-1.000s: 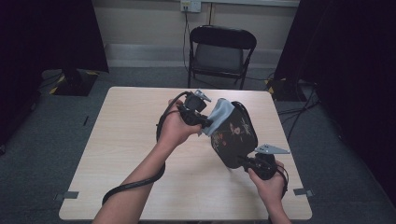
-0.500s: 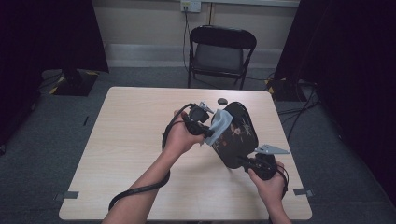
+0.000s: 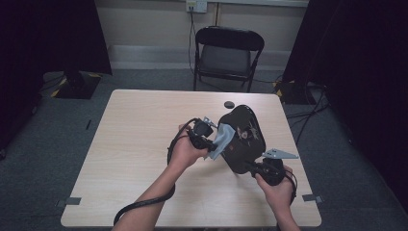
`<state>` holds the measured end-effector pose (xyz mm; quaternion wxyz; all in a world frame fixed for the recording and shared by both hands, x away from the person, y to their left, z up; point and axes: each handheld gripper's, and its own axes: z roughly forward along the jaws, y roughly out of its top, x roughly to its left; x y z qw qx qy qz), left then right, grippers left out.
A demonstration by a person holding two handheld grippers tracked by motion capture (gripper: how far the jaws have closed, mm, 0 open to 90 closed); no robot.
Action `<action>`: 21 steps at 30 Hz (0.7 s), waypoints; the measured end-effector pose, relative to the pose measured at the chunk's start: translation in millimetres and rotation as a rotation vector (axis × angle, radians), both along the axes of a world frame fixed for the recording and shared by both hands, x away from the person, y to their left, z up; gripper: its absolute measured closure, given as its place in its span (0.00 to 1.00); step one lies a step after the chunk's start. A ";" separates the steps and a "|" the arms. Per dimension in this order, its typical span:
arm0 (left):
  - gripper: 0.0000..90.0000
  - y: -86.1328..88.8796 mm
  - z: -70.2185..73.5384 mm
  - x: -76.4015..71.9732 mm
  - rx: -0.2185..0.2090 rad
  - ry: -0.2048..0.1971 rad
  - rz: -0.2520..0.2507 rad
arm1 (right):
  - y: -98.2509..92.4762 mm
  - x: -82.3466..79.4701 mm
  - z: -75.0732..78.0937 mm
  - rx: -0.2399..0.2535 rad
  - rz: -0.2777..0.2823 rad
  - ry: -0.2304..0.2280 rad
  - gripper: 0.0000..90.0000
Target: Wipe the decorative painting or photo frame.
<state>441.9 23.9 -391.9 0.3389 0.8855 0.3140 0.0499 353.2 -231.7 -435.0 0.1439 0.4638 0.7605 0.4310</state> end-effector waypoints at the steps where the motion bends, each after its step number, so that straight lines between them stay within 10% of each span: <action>1: 0.88 -0.2 -5.3 -0.9 -0.003 0.004 0.010 | 0.1 0.0 0.1 -0.001 0.000 0.000 0.88; 21: 0.88 -0.9 -71.9 -12.9 0.064 0.117 0.005 | 1.2 0.4 1.1 -0.003 -0.001 0.000 0.87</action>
